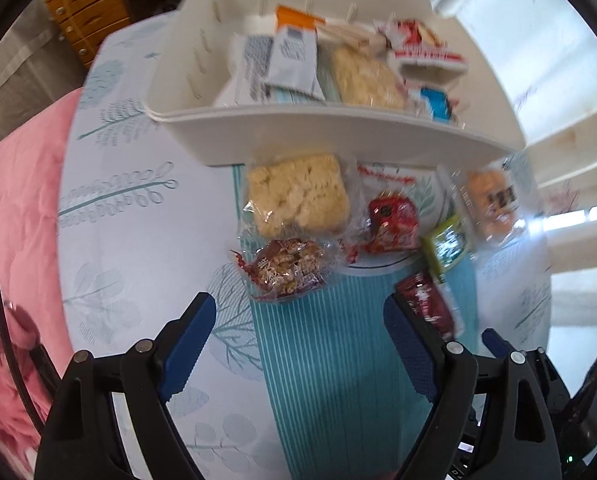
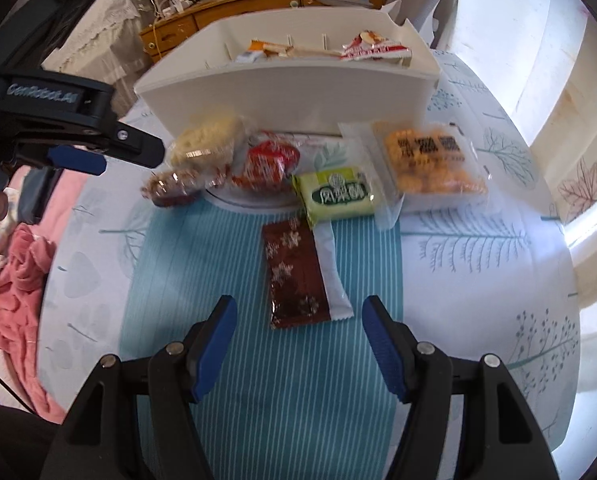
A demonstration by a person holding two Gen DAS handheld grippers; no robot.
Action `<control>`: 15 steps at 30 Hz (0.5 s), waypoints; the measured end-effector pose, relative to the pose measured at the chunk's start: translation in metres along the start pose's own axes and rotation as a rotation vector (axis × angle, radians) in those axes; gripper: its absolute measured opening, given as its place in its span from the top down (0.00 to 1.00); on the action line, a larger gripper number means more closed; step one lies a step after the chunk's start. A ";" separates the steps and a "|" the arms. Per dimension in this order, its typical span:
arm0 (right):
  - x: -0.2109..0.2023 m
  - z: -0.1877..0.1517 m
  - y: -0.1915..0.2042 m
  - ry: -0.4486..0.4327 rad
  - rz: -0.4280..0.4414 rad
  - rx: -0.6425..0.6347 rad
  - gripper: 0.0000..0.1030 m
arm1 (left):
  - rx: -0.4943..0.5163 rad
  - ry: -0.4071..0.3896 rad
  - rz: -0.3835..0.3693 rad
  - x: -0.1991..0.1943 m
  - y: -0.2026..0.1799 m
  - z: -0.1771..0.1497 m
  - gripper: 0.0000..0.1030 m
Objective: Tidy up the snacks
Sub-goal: 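Move both tools back toward the snacks on the cloth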
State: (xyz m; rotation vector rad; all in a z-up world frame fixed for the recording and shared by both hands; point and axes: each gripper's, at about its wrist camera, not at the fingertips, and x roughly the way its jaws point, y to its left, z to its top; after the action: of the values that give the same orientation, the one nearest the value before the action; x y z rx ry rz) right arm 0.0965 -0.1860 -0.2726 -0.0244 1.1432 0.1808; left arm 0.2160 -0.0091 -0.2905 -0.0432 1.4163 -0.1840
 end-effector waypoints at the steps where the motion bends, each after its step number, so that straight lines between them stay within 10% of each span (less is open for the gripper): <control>1: 0.004 -0.002 0.002 0.008 -0.012 0.002 0.36 | 0.013 0.005 0.008 0.006 -0.001 0.001 0.18; 15: 0.037 -0.007 0.011 0.025 -0.054 -0.024 0.36 | 0.085 -0.009 0.006 0.050 0.004 0.019 0.24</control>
State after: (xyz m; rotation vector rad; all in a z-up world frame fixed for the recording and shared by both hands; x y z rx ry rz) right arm 0.1030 -0.1714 -0.3079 -0.0792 1.1636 0.1468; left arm 0.2419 -0.0139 -0.3370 0.0302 1.3979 -0.2384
